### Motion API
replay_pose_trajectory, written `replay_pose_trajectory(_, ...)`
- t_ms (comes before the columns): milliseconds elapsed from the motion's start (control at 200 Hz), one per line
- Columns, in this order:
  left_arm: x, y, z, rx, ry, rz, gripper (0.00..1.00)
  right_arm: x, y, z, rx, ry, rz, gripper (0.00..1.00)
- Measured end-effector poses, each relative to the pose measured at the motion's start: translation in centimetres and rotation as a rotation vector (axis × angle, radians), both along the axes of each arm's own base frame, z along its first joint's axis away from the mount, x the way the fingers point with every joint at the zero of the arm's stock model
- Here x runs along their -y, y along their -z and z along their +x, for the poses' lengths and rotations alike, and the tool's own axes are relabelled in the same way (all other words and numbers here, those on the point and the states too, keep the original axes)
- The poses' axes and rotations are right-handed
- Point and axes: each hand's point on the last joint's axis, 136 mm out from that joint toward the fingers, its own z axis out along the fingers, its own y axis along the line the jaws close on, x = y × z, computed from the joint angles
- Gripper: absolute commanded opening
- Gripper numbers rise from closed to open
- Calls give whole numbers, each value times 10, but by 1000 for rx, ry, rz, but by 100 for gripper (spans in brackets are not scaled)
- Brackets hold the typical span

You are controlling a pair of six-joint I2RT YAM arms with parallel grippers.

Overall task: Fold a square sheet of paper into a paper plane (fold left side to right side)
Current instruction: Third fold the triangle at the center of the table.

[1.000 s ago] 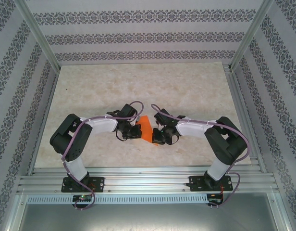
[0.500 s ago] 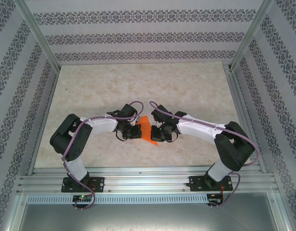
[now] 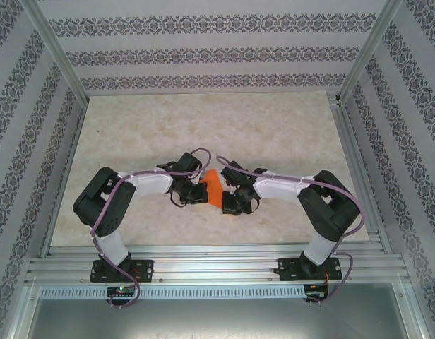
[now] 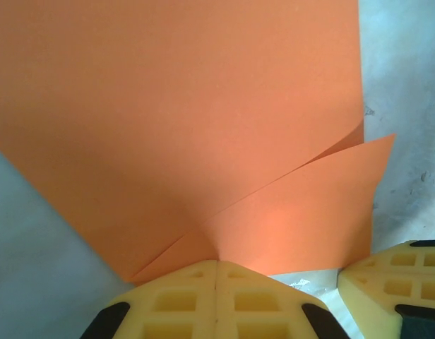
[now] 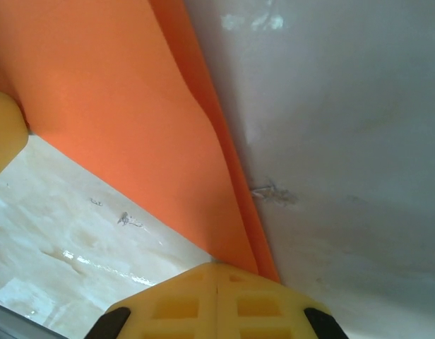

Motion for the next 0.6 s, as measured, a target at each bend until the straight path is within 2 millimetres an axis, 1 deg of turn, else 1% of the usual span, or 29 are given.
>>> replay_pose_trajectory(130,0,0,0,0,0,0,2,9,0,-3,-7,18,32,3)
replay_pose_trajectory(215,0,0,0,1,0,0,3,19,-1,-6,-13,33,35,4)
replay_pose_trajectory(330,0,-1,0,4,2,-2,9,32,-9,-6,6,35,16,11)
replay_pose_trajectory(425,0,-2,2,14,4,1,13,37,-25,4,80,18,13,19)
replay_pose_trajectory(525,1,-5,6,33,6,1,20,35,-49,24,202,-1,18,26)
replay_pose_trajectory(599,4,-16,15,64,4,-8,24,36,-62,40,286,-2,17,30)
